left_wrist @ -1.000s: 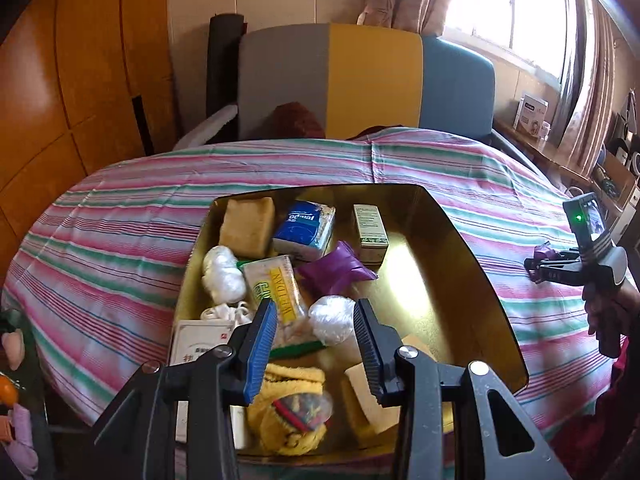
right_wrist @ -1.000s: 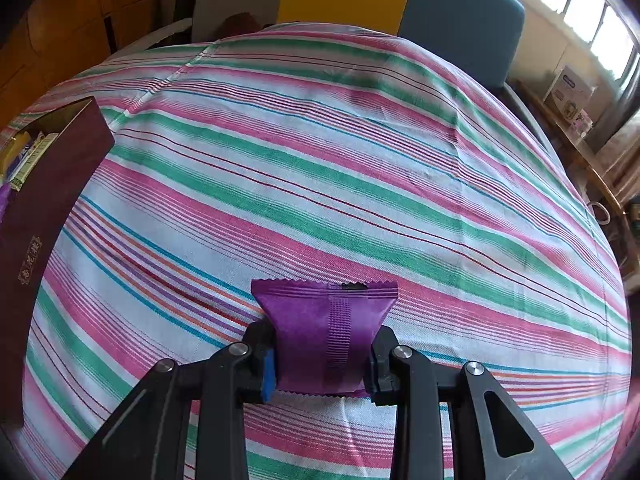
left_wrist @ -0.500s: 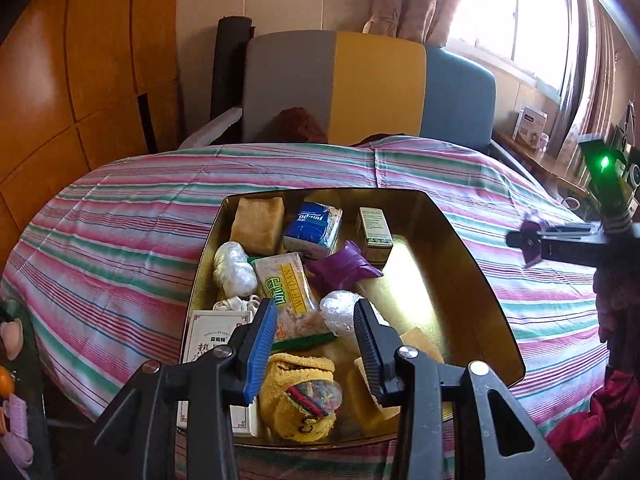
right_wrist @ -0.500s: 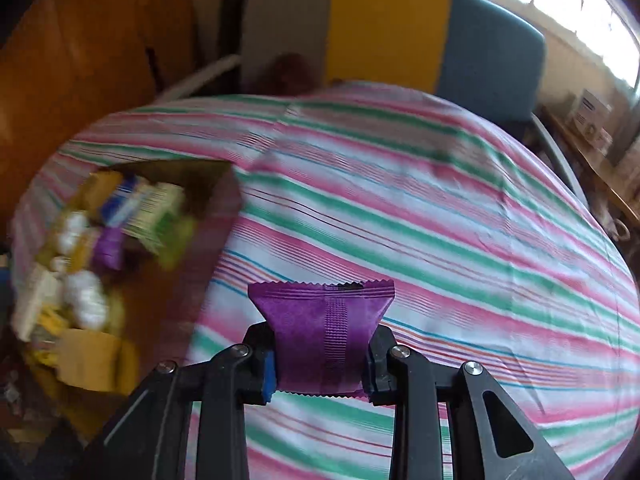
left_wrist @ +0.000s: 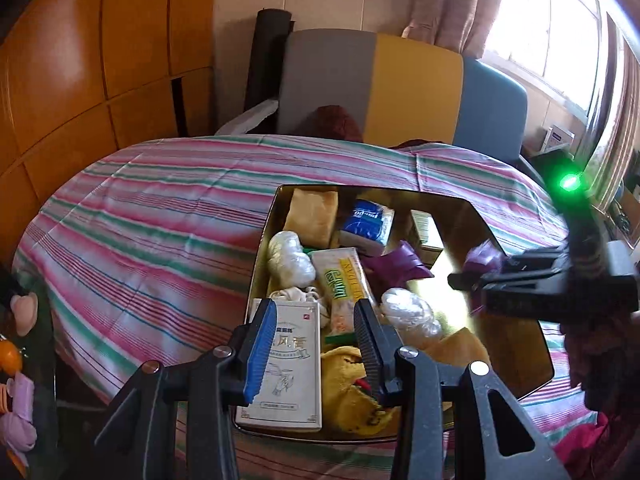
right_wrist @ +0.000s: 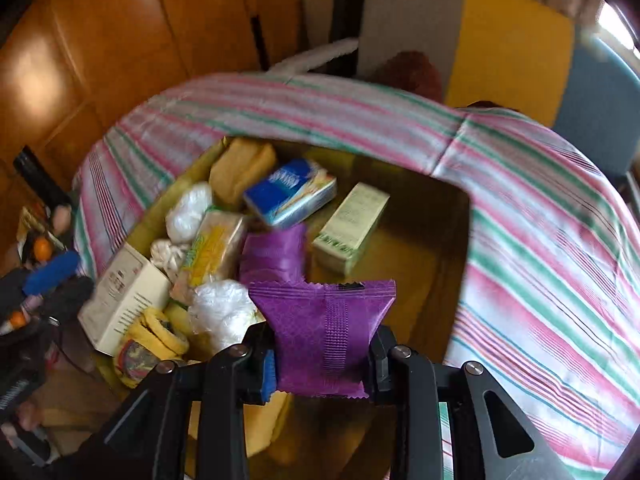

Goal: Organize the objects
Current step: 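Carry the purple pouch into the tray and open the right gripper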

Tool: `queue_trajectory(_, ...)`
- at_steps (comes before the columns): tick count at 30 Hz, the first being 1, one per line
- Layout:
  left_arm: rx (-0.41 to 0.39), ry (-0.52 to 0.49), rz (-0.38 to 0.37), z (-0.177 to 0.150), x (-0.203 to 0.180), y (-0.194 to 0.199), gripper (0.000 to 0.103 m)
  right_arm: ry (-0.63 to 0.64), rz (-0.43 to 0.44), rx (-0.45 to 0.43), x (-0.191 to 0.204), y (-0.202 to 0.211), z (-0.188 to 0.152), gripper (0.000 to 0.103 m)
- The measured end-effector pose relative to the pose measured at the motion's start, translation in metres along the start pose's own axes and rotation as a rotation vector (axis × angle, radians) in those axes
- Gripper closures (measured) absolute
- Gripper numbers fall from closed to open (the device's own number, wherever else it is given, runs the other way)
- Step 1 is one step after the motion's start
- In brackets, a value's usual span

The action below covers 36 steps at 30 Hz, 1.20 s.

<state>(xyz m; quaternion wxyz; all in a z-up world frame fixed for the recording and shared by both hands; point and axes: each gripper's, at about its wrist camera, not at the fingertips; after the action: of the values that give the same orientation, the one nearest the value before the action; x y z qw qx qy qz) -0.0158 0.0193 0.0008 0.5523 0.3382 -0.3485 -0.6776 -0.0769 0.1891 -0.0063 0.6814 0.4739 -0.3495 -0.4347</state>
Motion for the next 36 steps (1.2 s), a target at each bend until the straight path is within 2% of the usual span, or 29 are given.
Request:
queue_trajectory(4, 0.003, -0.010, -0.004, -0.001, -0.002, -0.003, 0.048, -0.003, -0.002, 0.084, 0.001, -0.030, 0.005, 0.066)
queue_trajectory(7, 0.003, -0.014, 0.002, -0.003, -0.004, -0.004, 0.048, -0.013, 0.004, 0.082, -0.001, -0.035, 0.001, 0.054)
queue_trajectory(10, -0.010, -0.016, 0.019, -0.004, -0.006, -0.003, 0.048, -0.005, 0.009, 0.062, 0.001, -0.033, -0.003, 0.049)
queue_trajectory(14, -0.032, -0.012, 0.038, -0.003, -0.006, 0.004, 0.048, -0.024, 0.011, 0.024, -0.002, -0.022, -0.010, 0.044)
queue_trajectory(18, -0.067, -0.012, 0.077, -0.003, -0.010, 0.015, 0.048, -0.053, -0.007, -0.057, 0.002, 0.002, -0.021, 0.032)
queue_trajectory(20, -0.082, -0.013, 0.104, -0.004, -0.013, 0.022, 0.048, -0.076, -0.008, -0.107, 0.005, 0.016, -0.029, 0.032)
queue_trajectory(22, -0.093, -0.016, 0.139, -0.004, -0.016, 0.027, 0.040, -0.102, -0.009, -0.149, 0.009, 0.027, -0.035, 0.027)
queue_trajectory(24, -0.089, -0.013, 0.127, -0.006, -0.016, 0.032, 0.032, -0.125, -0.011, -0.189, 0.011, 0.034, -0.042, 0.026)
queue_trajectory(26, -0.094, 0.006, 0.109, -0.009, -0.015, 0.036, 0.032, -0.143, -0.017, -0.215, 0.016, 0.039, -0.050, 0.026)
queue_trajectory(36, -0.116, 0.009, 0.167, -0.021, -0.017, 0.047, 0.032, -0.248, -0.093, -0.317, 0.033, 0.046, -0.086, 0.025)
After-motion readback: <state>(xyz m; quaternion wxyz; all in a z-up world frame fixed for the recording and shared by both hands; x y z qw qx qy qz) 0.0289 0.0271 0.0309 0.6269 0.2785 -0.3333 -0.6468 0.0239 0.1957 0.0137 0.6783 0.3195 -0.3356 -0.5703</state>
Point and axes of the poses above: each gripper's, at about its wrist camera, not at the fingertips, and y roughly against the way its jaws point, x to its left, z to its top, and after that the axes turned 13 degrees about x, right-handed
